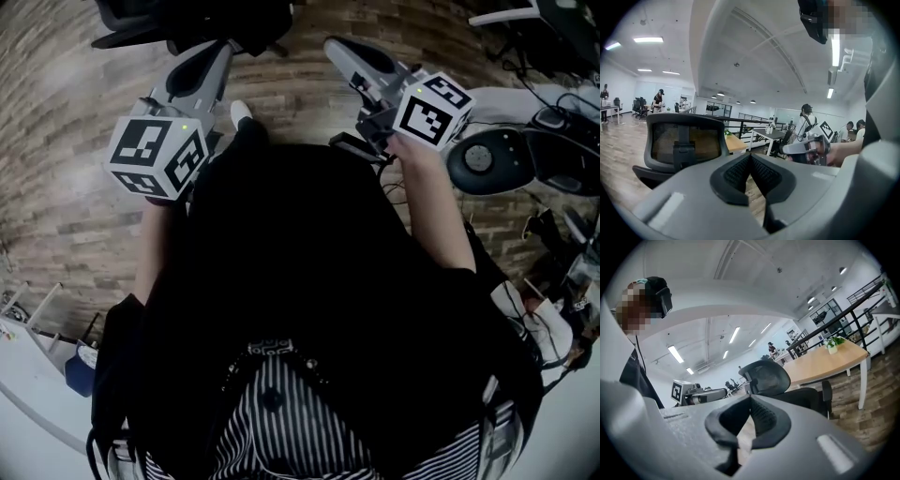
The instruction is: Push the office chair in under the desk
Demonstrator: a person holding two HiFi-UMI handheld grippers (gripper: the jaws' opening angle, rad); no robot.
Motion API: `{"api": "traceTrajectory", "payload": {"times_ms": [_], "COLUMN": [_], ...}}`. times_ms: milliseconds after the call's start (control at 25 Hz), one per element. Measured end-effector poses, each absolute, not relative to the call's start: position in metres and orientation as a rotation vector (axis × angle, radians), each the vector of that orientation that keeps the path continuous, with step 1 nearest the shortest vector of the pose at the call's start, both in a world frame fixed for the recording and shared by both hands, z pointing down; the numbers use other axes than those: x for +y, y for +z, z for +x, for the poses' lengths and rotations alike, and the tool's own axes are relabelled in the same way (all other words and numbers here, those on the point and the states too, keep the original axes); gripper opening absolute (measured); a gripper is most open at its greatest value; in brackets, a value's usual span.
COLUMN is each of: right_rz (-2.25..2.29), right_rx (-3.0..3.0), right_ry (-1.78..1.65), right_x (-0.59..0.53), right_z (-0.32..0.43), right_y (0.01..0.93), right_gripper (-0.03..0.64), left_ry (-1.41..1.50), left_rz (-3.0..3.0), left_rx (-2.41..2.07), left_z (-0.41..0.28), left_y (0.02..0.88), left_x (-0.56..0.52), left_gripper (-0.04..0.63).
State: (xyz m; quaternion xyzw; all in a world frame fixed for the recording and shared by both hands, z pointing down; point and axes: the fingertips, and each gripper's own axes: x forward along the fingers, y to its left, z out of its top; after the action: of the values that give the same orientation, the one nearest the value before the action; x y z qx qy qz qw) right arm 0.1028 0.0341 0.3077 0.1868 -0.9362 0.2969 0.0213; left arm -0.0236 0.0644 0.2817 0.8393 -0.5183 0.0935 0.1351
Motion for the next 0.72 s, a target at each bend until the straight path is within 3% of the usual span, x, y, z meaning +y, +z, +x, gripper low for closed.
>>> {"api": "traceTrajectory", "payload": {"times_ms": [400, 720], "right_rz": [0.760, 0.882], "right_rx": [-2.827, -2.775], "right_ry": [0.891, 0.897], "right_x": [-0.138, -0.201], "right_z": [-0.007, -0.066], "right_y": [0.345, 0.352], "right_gripper": [0.000, 0.002], "left_ry": [0.334, 0.336], "left_rz": [2.350, 2.305], "left_rx": [-1.518, -1.498], "left_z": [-0.181, -0.261], "left_y": [0.332, 0.353], "left_x": [-0.093, -0.146], "left_gripper": [0.003, 0.003]}}
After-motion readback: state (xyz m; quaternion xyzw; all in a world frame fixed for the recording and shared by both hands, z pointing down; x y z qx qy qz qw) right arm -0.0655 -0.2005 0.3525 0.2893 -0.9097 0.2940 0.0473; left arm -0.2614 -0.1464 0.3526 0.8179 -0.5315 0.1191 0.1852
